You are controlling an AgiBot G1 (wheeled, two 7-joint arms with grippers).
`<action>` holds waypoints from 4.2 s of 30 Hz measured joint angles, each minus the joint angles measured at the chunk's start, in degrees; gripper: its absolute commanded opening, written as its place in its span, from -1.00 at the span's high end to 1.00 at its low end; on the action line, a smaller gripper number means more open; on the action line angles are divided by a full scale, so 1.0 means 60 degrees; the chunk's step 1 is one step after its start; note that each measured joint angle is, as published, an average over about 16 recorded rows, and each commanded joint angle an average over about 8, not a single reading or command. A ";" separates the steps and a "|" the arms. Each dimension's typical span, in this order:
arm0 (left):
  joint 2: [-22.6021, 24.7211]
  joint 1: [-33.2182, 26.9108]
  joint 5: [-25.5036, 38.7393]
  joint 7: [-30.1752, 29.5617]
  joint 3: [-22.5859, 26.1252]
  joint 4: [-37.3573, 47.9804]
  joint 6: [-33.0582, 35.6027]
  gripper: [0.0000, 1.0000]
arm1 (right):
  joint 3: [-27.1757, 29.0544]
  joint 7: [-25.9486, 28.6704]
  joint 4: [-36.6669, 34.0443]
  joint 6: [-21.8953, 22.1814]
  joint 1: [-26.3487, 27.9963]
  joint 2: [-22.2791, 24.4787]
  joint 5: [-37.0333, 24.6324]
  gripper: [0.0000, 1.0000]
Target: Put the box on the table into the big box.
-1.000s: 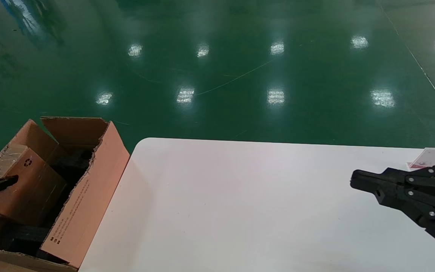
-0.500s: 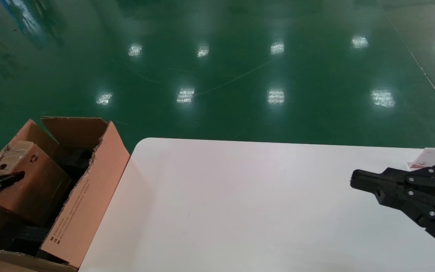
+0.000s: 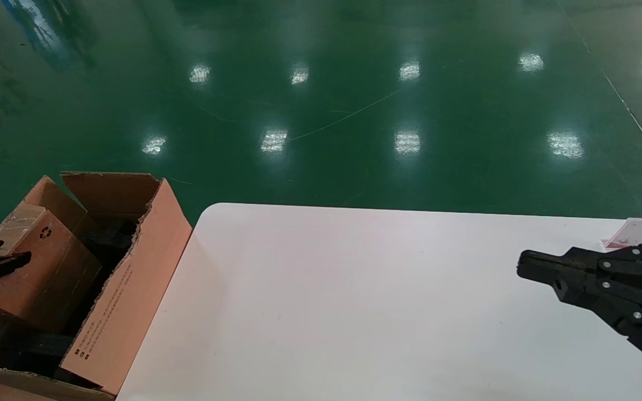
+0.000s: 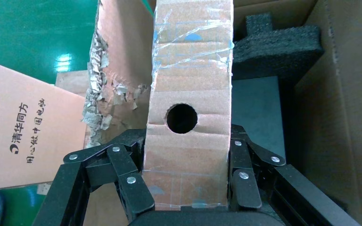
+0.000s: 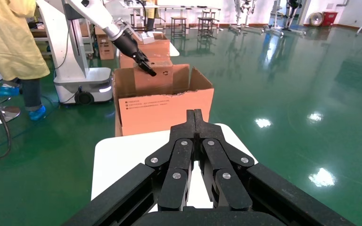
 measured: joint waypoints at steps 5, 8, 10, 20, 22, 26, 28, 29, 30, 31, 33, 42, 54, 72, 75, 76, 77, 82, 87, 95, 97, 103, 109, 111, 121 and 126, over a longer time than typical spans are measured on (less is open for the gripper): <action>0.0264 -0.0644 -0.0326 0.0811 0.0326 0.0991 -0.0226 1.00 | 0.0000 0.0000 0.0000 0.0000 0.0000 0.0000 0.0000 -1.00; 0.0367 -0.0894 -0.0538 0.1253 0.0438 0.1438 -0.0349 1.00 | 0.0000 0.0000 0.0000 0.0000 0.0000 0.0000 0.0000 -1.00; 0.0411 -0.1004 -0.0674 0.1516 0.0483 0.1659 -0.0427 1.00 | -0.0001 0.0000 0.0000 0.0000 0.0000 0.0000 0.0000 -1.00; 0.0463 -0.1096 -0.1177 0.2337 0.0442 0.2109 -0.0754 1.00 | -0.0001 -0.0001 0.0000 0.0000 0.0000 0.0000 0.0001 -1.00; 0.0462 -0.1044 -0.1234 0.2412 0.0386 0.2099 -0.0809 1.00 | -0.0001 -0.0001 0.0000 0.0000 0.0000 0.0000 0.0001 -1.00; 0.0461 -0.0870 -0.1317 0.2488 0.0213 0.1998 -0.0916 1.00 | -0.0001 -0.0001 0.0000 0.0001 0.0000 0.0001 0.0001 -1.00; 0.0461 -0.0752 -0.1345 0.2494 0.0100 0.1907 -0.0965 1.00 | -0.0001 -0.0001 0.0000 0.0001 0.0000 0.0001 0.0001 -1.00; 0.0461 -0.0683 -0.1356 0.2491 0.0036 0.1849 -0.0991 1.00 | -0.0002 -0.0001 0.0000 0.0001 0.0000 0.0001 0.0001 -1.00; 0.0462 -0.0609 -0.1366 0.2483 -0.0032 0.1787 -0.1018 1.00 | -0.0002 -0.0001 0.0000 0.0001 0.0000 0.0001 0.0001 -1.00; 0.0462 -0.0530 -0.1376 0.2471 -0.0102 0.1719 -0.1045 1.00 | -0.0002 -0.0001 0.0000 0.0001 0.0000 0.0001 0.0001 -1.00; 0.0460 -0.0357 -0.1393 0.2432 -0.0255 0.1568 -0.1101 1.00 | -0.0002 -0.0001 0.0000 0.0001 0.0000 0.0001 0.0001 -1.00; 0.0349 0.0555 -0.1475 0.2086 -0.0955 0.0692 -0.1356 1.00 | -0.0002 -0.0001 0.0000 0.0001 0.0001 0.0001 0.0001 -1.00; -0.0075 0.2116 -0.1541 0.1273 -0.1870 -0.0544 -0.1568 1.00 | -0.0003 -0.0001 0.0000 0.0001 0.0001 0.0001 0.0002 -1.00; -0.0026 0.4469 -0.1381 0.0184 -0.2995 -0.1734 -0.1600 1.00 | -0.0004 -0.0002 0.0000 0.0001 0.0001 0.0001 0.0003 -1.00; 0.0019 0.4808 -0.1351 -0.0010 -0.3120 -0.1974 -0.1611 1.00 | -0.0004 -0.0002 0.0000 0.0001 0.0001 0.0001 0.0003 -1.00; 0.0035 0.4916 -0.1338 -0.0077 -0.3157 -0.2060 -0.1611 1.00 | -0.0004 -0.0002 0.0000 0.0001 0.0001 0.0001 0.0003 -1.00; 0.0050 0.5022 -0.1325 -0.0142 -0.3192 -0.2148 -0.1610 1.00 | -0.0004 -0.0002 0.0000 0.0002 0.0001 0.0001 0.0003 -1.00; 0.0114 0.5494 -0.1255 -0.0447 -0.3334 -0.2613 -0.1582 0.25 | -0.0004 -0.0002 0.0000 0.0002 0.0001 0.0002 0.0003 -1.00; 0.0135 0.5849 -0.1193 -0.0710 -0.3426 -0.3077 -0.1517 -0.96 | -0.0005 -0.0002 0.0000 0.0002 0.0001 0.0002 0.0003 -1.00; 0.0082 0.6187 -0.1135 -0.1031 -0.3497 -0.3691 -0.1415 -1.00 | -0.0005 -0.0002 0.0000 0.0002 0.0001 0.0002 0.0003 -1.00; 0.0062 0.6239 -0.1127 -0.1101 -0.3505 -0.3804 -0.1402 -1.00 | -0.0005 -0.0002 0.0000 0.0002 0.0001 0.0002 0.0003 -1.00; 0.0018 0.6377 -0.1115 -0.1278 -0.3523 -0.4066 -0.1395 -1.00 | -0.0005 -0.0003 0.0000 0.0002 0.0001 0.0002 0.0004 -1.00; -0.0005 0.6525 -0.1129 -0.1421 -0.3559 -0.4296 -0.1408 -1.00 | -0.0006 -0.0003 0.0000 0.0002 0.0002 0.0002 0.0004 -1.00; -0.0012 0.6577 -0.1142 -0.1461 -0.3577 -0.4380 -0.1411 -1.00 | -0.0006 -0.0003 0.0000 0.0002 0.0002 0.0002 0.0004 -1.00; -0.0068 0.6814 -0.1229 -0.1650 -0.3683 -0.4867 -0.1377 -1.00 | -0.0006 -0.0003 0.0000 0.0002 0.0002 0.0002 0.0004 -1.00; -0.0096 0.6930 -0.1264 -0.1752 -0.3731 -0.5105 -0.1340 -1.00 | -0.0007 -0.0003 0.0000 0.0002 0.0002 0.0002 0.0004 -1.00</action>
